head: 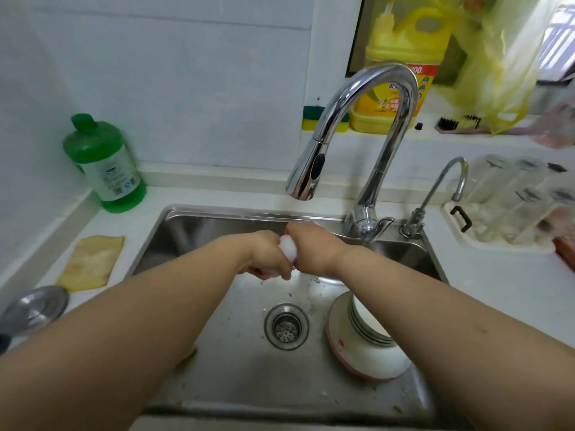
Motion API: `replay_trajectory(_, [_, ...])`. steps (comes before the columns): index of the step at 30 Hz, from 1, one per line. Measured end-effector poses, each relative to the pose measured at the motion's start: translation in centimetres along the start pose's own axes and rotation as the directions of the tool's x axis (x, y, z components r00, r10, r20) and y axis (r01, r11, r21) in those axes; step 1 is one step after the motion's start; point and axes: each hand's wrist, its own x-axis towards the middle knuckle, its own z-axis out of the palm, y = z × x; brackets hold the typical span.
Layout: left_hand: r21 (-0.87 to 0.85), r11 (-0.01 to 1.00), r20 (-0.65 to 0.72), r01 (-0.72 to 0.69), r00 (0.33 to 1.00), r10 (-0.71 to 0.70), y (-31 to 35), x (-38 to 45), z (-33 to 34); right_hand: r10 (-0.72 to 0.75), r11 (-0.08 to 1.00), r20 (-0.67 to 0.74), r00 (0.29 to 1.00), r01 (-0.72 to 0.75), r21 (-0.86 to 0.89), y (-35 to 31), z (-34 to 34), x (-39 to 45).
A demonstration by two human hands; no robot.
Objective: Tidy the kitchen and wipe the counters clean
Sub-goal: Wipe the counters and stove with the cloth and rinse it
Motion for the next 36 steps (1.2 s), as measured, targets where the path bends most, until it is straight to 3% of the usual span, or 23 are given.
replay_trajectory(2, [0.292,0.953,-0.089,-0.087,0.989,0.117,0.3,0.3,0.6,0.068,0.997,0.061,0.996,-0.070,0.029,-0.3,-0.1,0.0])
replay_trajectory(4, [0.576,0.803,-0.114,-0.153,0.958,0.264,0.8,0.2,1.1,0.138,0.980,0.158,0.978,-0.158,0.119,-0.1,0.0,-0.1])
replay_trajectory(5, [0.638,0.750,-0.123,-0.177,0.937,0.326,0.9,0.4,1.5,0.177,0.948,0.210,0.962,-0.224,0.226,0.2,0.1,-0.2])
replay_trajectory(8, [0.657,0.718,-0.191,-0.228,0.871,0.452,0.2,0.8,2.1,0.277,0.757,0.363,0.889,-0.435,0.487,0.6,0.2,-0.5])
replay_trajectory(12, [0.767,0.610,-0.222,-0.199,0.810,0.543,-0.6,0.8,2.6,0.224,0.576,0.591,0.775,-0.594,0.562,1.0,0.0,-1.0])
replay_trajectory(15, [0.843,0.496,-0.173,-0.205,0.771,0.613,-0.8,0.5,2.8,0.183,0.524,0.646,0.741,-0.630,0.574,1.3,0.0,-1.2])
replay_trajectory(18, [0.802,0.582,-0.241,-0.131,0.821,0.517,-0.6,0.6,2.0,0.239,0.578,0.500,0.832,-0.536,0.615,0.4,0.1,-1.1])
replay_trajectory(20, [0.665,0.745,-0.288,-0.056,0.901,0.325,-0.3,0.7,1.3,0.261,0.782,0.206,0.943,-0.331,0.528,0.2,0.3,-0.8])
replay_trajectory(22, [0.240,0.971,-0.223,0.023,0.974,0.032,-0.3,0.8,0.6,0.139,0.963,-0.096,0.986,-0.112,0.244,0.0,0.4,-0.9])
replay_trajectory(23, [-0.044,0.994,-0.120,0.101,0.987,-0.106,-0.2,0.7,0.4,0.043,0.991,-0.168,0.985,-0.020,0.134,-0.4,0.5,-1.2])
replay_trajectory(24, [-0.235,0.956,-0.006,0.175,0.983,-0.181,-0.1,0.3,0.3,-0.036,0.997,-0.189,0.981,0.048,0.056,-0.6,0.7,-1.6])
replay_trajectory(25, [-0.308,0.928,0.088,0.208,0.978,-0.189,0.0,0.0,0.0,-0.093,0.996,-0.182,0.979,0.095,0.001,-0.6,1.1,-1.9])
replay_trajectory(30, [-0.184,0.960,0.327,0.211,0.934,-0.143,-0.1,-1.0,-0.3,-0.174,0.985,-0.120,0.977,0.175,-0.008,-0.2,2.2,-2.2])
replay_trajectory(32, [-0.092,0.986,0.289,0.142,0.951,-0.110,0.1,-1.1,0.0,-0.143,0.988,-0.077,0.987,0.138,-0.071,0.2,2.1,-2.0])
replay_trajectory(34, [0.042,0.998,0.164,0.042,0.985,-0.049,0.6,-1.0,0.9,-0.094,0.982,-0.067,0.993,0.081,-0.173,0.5,1.8,-1.9])
replay_trajectory(36, [0.338,0.939,0.036,-0.056,0.998,0.047,1.3,-0.9,1.6,-0.030,0.981,-0.067,0.997,0.016,-0.195,0.5,1.4,-1.7])
